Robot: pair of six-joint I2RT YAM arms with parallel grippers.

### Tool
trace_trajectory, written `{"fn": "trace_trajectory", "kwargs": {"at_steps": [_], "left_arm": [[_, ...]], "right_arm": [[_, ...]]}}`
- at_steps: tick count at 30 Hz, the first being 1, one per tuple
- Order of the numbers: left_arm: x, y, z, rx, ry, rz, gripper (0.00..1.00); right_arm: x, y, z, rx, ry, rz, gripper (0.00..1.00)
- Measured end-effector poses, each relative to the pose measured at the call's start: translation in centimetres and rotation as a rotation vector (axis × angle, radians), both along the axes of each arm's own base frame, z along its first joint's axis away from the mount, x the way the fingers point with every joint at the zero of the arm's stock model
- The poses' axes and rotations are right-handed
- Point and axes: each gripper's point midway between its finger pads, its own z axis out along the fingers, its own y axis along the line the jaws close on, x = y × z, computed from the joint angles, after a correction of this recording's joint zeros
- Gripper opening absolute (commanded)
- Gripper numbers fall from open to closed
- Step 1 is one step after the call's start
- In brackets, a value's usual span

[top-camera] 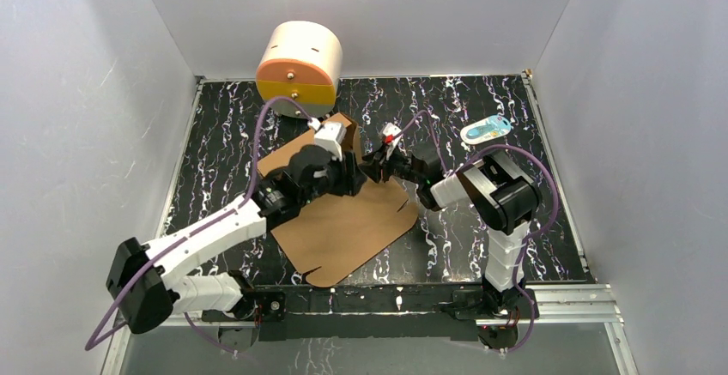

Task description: Fold the paper box

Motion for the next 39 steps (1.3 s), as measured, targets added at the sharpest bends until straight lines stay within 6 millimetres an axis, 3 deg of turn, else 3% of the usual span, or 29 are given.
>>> {"fn": "trace_trajectory", "kwargs": {"at_steps": [4, 8, 11, 15, 21, 23, 31, 39], "left_arm": [[2.4, 1.7, 5.2, -0.001, -0.076, 0.067, 0.47], [6.1, 6.3, 7.4, 0.019, -0.100, 0.208, 0.47], [8.6, 9.0, 8.1, 0.036, -0.097, 0.298, 0.50], [11.4, 10.7, 8.3, 0.039, -0.082, 0.347, 0.52], [16.5, 13.2, 5.9, 0.004, 0.011, 0.373, 0.58], [17.5, 13.1, 4.4, -0.002, 0.049, 0.357, 0.59], [19.8, 9.1, 0.0, -0.063, 0.186, 0.180, 0.60], [19.1, 7.4, -0.1, -0.123, 0.218, 0.078, 0.60]], "right_arm": [[0.1, 0.1, 0.2, 0.000, -0.015, 0.014, 0.46], [0.1, 0.2, 0.5, 0.004, -0.021, 0.027, 0.46], [0.0, 0.2, 0.5, 0.006, -0.022, 0.037, 0.45], [0.1, 0.3, 0.7, 0.004, -0.034, 0.049, 0.45], [0.0, 0.5, 0.7, -0.010, -0.049, 0.072, 0.44], [0.0, 0.6, 0.7, -0.015, -0.055, 0.077, 0.44], [0.7, 0.9, 1.1, -0.032, -0.091, 0.091, 0.41], [1.4, 0.9, 0.4, -0.066, -0.100, 0.083, 0.43]]}}
